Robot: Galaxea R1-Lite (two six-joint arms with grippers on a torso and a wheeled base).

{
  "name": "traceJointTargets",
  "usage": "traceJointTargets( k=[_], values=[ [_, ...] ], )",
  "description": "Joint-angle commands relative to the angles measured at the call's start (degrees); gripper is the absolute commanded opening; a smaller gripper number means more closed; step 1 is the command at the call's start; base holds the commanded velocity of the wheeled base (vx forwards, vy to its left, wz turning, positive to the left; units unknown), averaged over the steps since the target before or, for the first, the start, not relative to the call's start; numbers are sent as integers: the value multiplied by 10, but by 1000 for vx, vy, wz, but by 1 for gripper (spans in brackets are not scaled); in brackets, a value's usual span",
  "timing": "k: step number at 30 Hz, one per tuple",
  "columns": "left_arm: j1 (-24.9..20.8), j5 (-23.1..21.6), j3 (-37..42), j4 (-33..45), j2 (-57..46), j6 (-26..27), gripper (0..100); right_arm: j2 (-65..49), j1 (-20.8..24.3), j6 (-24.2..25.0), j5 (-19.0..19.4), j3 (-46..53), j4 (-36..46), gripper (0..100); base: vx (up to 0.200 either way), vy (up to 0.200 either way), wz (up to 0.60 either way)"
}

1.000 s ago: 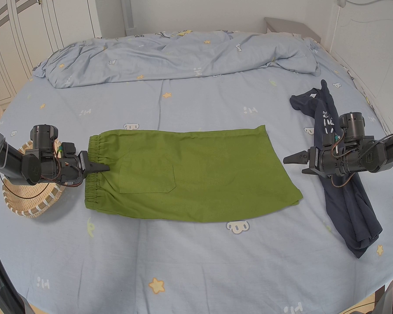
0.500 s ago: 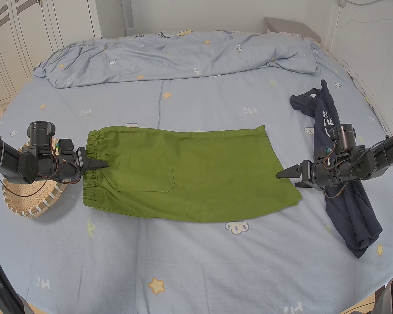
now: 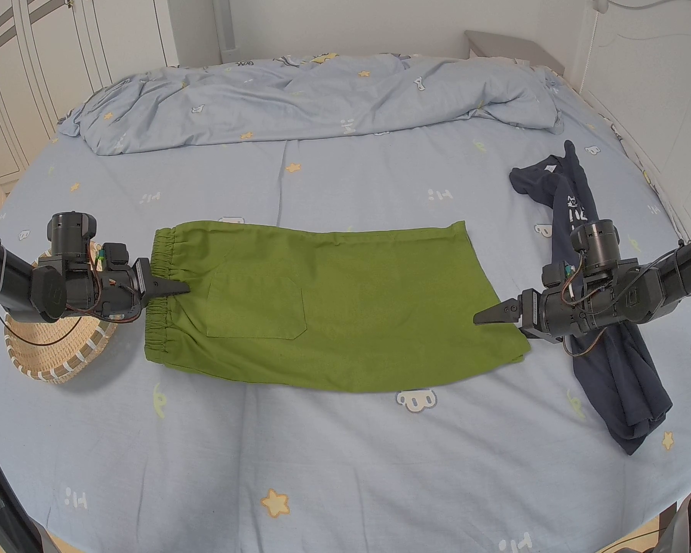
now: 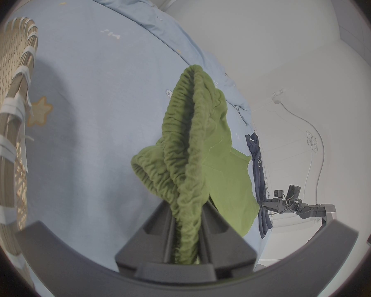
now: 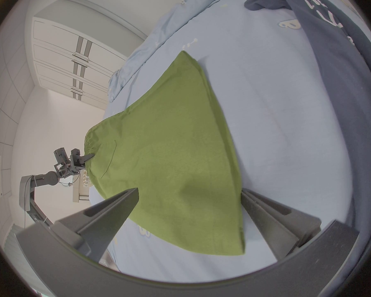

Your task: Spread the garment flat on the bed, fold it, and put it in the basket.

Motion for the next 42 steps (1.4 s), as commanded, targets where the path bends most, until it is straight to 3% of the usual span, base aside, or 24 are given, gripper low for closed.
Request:
traceJointTargets(
  k=[1, 21, 22, 38, 42],
  values=[
    [1, 0, 0, 0, -2, 0, 0, 1, 8, -1, 0, 1, -2, 100, 0, 0, 0],
    [0, 0, 0, 0, -3, 0, 0, 30, 4, -1, -1, -5, -3, 100, 0, 0, 0],
    [0, 0, 0, 0, -3, 0, 0, 30, 4, -1, -1, -5, -3, 0, 0, 0, 0],
    [0, 0, 0, 3, -3, 1, 0, 21, -5, -5, -2, -3, -4, 0, 0, 0, 0],
    [1, 0, 0, 38, -28, 1, 0, -36, 3, -5, -4, 7, 16, 0, 0, 0, 0]
  ],
)
